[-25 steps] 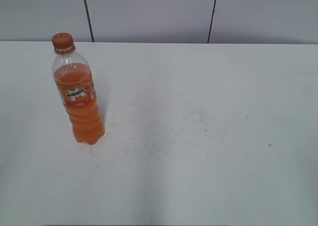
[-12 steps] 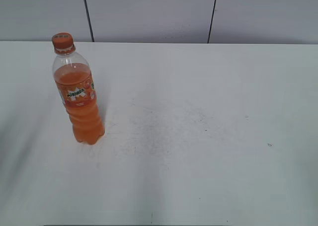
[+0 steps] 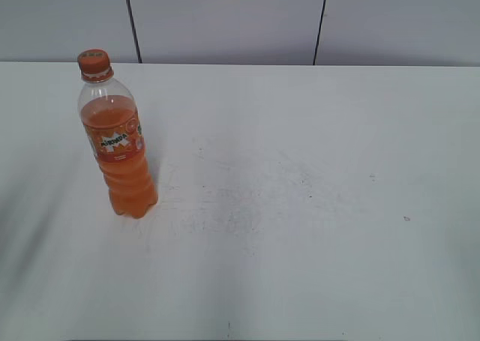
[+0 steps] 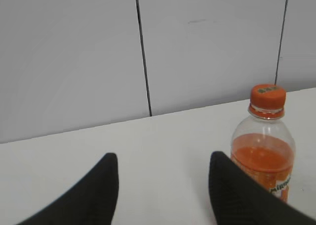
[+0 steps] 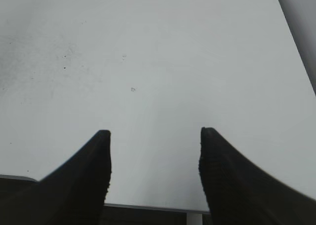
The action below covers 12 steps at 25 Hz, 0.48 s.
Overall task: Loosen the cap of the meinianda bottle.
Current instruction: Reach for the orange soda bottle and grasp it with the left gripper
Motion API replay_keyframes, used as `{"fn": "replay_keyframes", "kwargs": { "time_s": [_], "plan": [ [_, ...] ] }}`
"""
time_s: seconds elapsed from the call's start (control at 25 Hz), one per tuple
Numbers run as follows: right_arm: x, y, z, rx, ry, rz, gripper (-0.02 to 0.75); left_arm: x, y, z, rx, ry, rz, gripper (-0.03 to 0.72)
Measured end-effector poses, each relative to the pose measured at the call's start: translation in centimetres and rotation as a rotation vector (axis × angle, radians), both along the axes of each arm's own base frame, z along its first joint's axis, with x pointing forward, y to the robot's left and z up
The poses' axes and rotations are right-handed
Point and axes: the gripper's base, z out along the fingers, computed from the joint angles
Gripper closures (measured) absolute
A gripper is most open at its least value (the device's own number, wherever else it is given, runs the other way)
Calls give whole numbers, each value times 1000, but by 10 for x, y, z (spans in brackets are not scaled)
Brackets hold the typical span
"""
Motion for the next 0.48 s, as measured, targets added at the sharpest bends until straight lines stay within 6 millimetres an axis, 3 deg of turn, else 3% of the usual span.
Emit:
{"fn": "replay_keyframes", "kwargs": {
  "time_s": [0.16,0.32,0.48],
  "plan": [
    [0,0,0,0,0,0,307,0,-1,-12,41,26,-15,290],
    [0,0,0,0,0,0,307,6,-3,-23,45,61,-27,90],
    [0,0,0,0,0,0,307,18,-9,-32,65,101,-71,44]
  ]
}}
